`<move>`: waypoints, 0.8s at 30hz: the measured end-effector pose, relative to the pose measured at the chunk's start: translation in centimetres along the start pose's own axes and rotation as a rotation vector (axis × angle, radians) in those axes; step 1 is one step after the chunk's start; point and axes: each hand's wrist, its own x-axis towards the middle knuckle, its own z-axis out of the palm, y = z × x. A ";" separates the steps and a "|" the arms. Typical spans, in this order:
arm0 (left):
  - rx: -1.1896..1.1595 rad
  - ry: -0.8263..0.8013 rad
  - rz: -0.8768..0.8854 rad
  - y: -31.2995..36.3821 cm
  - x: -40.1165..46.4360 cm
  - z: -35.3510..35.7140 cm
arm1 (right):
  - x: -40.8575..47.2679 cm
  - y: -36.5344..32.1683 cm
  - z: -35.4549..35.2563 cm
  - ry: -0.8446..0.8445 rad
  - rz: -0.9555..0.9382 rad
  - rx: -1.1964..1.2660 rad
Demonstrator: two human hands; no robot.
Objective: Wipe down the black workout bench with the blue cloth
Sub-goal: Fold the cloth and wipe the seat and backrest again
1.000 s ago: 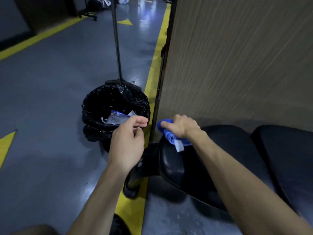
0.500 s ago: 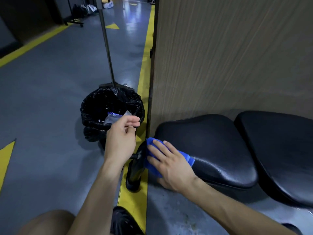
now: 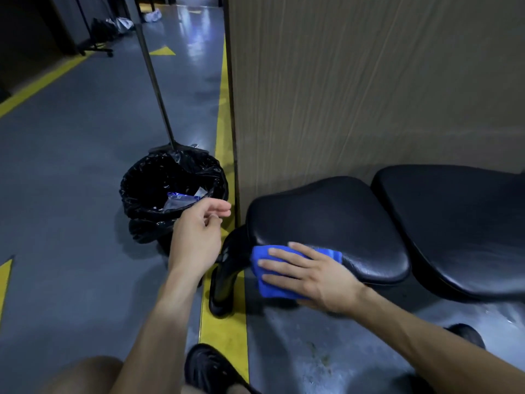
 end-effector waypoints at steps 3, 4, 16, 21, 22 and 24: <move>-0.005 -0.008 0.001 0.0 -0.4 0.2 | -5.6 0.2 1.0 0.022 0.243 -0.001; -0.006 -0.019 0.005 0.1 -0.4 0.4 | -6.6 -0.3 1.3 0.039 0.340 0.011; -0.072 -0.033 0.044 1.0 -0.1 2.4 | 7.5 -5.0 1.3 0.155 0.420 0.000; -0.055 -0.096 0.080 2.5 -0.4 4.6 | -3.1 -3.1 2.0 0.161 0.510 0.083; -0.046 -0.113 0.076 2.7 -0.7 5.0 | -5.4 -3.0 2.2 0.174 0.582 0.110; -0.024 -0.143 0.081 3.0 -1.2 5.5 | -8.3 -3.5 2.3 0.225 0.772 0.167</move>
